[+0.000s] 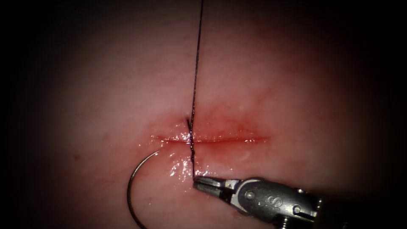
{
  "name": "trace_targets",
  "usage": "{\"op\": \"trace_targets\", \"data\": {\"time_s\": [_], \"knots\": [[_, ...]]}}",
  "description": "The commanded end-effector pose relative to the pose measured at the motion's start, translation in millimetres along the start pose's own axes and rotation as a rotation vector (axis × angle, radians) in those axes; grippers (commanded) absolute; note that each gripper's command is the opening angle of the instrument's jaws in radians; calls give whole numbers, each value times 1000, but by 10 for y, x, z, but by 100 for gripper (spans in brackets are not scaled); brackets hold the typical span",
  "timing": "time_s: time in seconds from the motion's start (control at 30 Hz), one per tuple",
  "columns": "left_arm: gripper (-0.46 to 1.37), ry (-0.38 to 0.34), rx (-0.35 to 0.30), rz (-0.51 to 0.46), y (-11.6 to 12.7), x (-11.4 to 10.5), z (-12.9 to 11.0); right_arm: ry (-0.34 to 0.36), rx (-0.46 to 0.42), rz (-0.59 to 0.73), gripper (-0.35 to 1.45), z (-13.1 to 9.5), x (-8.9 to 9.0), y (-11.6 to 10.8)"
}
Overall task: Wound Closure
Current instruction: Pull the short tail down with the right gripper and the long end up with the left gripper to tighten
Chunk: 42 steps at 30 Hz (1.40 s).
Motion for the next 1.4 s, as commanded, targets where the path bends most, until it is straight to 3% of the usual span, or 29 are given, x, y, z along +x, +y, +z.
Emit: {"op": "trace_targets", "data": {"time_s": [0.03,0.27,0.4,0.6,0.87,0.9,0.93,1.0,1.17,1.3,1.4], "knots": [[-35,-6,1,4,-3,-3,4,-12,15,10,-35,0,2,-4],[-35,-12,1,30,-16,-17,13,-40,61,45,-35,2,9,-31],[-35,-19,3,45,-18,-25,14,-50,57,51,-35,0,10,-35],[-35,-12,-1,30,-3,-34,15,-30,29,62,-35,-5,10,-24],[-35,0,-18,9,7,-23,11,90,-31,-41,-34,-20,15,2],[-35,0,-19,8,7,-22,11,92,-43,-39,-9,-23,16,4],[-35,2,-21,8,7,-22,10,92,-52,-37,3,-25,17,5],[-35,5,-25,7,8,-21,9,105,-69,-26,44,-33,20,11],[-35,8,-28,8,9,-22,9,153,-146,-9,113,-40,28,26],[-35,8,-29,8,10,-21,7,174,-205,-28,132,-33,28,41],[-35,9,-31,8,11,-21,6,170,-228,-42,134,-26,26,48]]}}
